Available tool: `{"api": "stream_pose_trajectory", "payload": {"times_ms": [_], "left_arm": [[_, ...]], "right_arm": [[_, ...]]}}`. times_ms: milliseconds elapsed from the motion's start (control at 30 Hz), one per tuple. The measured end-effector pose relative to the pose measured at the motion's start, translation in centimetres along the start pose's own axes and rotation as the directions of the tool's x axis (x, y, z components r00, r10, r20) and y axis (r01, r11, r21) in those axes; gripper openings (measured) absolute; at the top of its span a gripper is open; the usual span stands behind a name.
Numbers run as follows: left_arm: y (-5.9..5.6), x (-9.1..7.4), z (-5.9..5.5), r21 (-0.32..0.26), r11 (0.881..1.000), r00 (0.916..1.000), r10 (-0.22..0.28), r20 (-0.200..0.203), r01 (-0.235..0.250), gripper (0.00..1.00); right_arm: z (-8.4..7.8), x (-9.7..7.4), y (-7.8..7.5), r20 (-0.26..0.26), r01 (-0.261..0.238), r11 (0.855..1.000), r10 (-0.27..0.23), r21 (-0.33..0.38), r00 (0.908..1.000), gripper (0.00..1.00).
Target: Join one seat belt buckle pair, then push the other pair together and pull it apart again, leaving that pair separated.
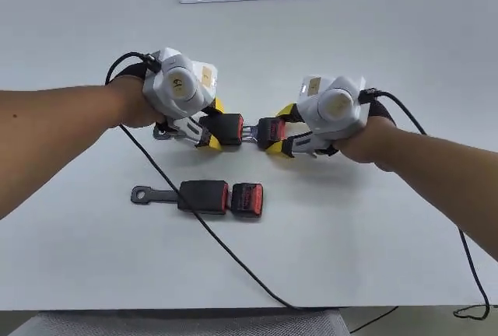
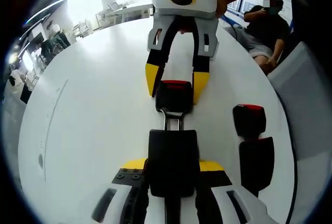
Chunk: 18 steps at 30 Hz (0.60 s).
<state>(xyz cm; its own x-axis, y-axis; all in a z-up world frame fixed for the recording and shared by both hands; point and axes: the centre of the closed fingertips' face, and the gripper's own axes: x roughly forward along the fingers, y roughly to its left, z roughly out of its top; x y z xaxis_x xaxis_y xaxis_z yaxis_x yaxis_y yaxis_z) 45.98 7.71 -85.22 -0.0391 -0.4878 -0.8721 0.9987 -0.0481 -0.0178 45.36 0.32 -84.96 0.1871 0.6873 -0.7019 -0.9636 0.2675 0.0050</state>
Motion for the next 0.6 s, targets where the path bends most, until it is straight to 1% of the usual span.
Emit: {"api": "stream_pose_trajectory", "payload": {"times_ms": [100,200,267,300,400,533,600], "left_arm": [[0.1,0.0,0.0,-0.003,1.0,1.0,-0.002,0.002,0.002,0.35],[0.1,0.1,0.0,-0.005,1.0,1.0,-0.002,0.001,0.002,0.35],[0.1,0.1,0.0,-0.008,1.0,1.0,-0.001,0.005,0.001,0.35],[0.1,0.1,0.0,-0.01,1.0,1.0,-0.001,0.006,0.001,0.35],[0.1,0.1,0.1,-0.012,1.0,1.0,0.0,0.004,0.0,0.35],[0.0,0.1,0.1,-0.015,1.0,1.0,0.001,0.001,-0.001,0.35],[0.0,0.1,0.1,-0.016,1.0,1.0,0.001,0.002,-0.001,0.35]], "right_arm": [[-0.7,-0.6,-0.1,-0.011,0.0,1.0,0.0,0.004,0.9999,0.35],[-1.3,-1.0,-0.3,0.002,0.007,1.0,-0.007,0.009,1.0,0.35],[-1.9,-1.4,-0.3,-0.005,-0.003,1.0,0.003,0.01,1.0,0.35],[-2.0,-1.6,-0.3,-0.001,-0.01,1.0,0.01,0.0,0.9999,0.35],[-3.3,-2.3,-0.5,-0.026,-0.017,1.0,0.017,0.003,0.9995,0.35],[-4.7,-2.3,-1.1,-0.022,-0.011,1.0,0.011,-0.001,0.9997,0.35],[-5.4,-2.8,-1.2,-0.025,-0.008,1.0,0.008,0.013,0.9996,0.35]]}}
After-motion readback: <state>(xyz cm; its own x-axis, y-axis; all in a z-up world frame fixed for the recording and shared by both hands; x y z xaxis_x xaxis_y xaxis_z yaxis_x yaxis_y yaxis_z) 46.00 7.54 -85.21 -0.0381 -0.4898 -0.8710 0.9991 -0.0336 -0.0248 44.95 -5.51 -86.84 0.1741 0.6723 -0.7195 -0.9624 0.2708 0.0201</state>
